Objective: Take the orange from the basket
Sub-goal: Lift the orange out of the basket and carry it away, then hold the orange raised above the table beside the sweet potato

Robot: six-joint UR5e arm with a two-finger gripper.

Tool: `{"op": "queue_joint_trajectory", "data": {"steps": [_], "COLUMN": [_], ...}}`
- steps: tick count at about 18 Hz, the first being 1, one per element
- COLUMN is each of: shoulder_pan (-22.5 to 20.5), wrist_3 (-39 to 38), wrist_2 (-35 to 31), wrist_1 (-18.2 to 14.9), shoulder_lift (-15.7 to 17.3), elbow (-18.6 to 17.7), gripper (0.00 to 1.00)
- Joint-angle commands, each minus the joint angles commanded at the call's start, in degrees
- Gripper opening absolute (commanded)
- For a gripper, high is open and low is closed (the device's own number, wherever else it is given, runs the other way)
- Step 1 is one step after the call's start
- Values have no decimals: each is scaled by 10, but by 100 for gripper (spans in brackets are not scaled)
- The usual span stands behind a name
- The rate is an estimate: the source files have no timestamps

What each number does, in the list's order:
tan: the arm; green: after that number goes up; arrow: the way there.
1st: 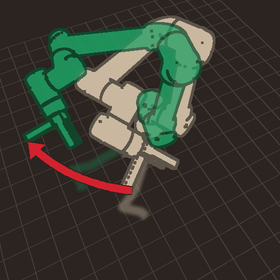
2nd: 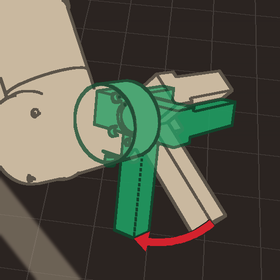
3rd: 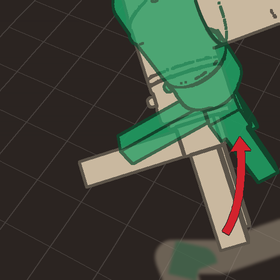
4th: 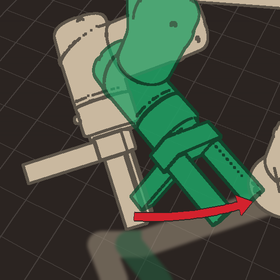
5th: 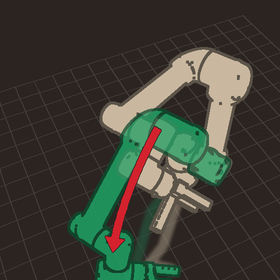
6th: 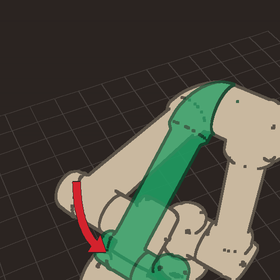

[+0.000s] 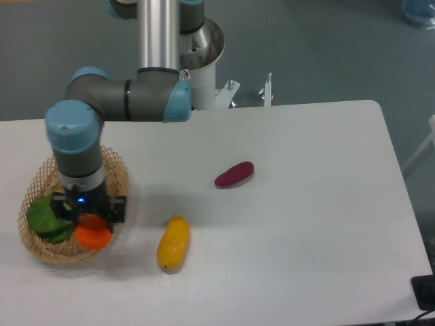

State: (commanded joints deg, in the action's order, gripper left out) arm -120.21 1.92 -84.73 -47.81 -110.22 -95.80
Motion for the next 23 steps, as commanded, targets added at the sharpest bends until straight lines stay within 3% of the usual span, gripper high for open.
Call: {"op": "queue_joint_trajectory", "data": {"steps": [6, 8, 12, 17, 19, 23], "shoulder_pan": [-122, -188, -261, -285, -286, -291], "wrist_3": [143, 227, 371, 490, 503, 514], "wrist_2": [-1, -3, -13, -20, -20, -15], "wrist_1": [-1, -3, -3, 0, -1, 0], "shoulder_lift": [-1, -3, -12, -19, -19, -18], "elbow": [-4, -5, -4, -7, -6, -7], "gripper": [59, 59, 59, 59, 51, 53]}}
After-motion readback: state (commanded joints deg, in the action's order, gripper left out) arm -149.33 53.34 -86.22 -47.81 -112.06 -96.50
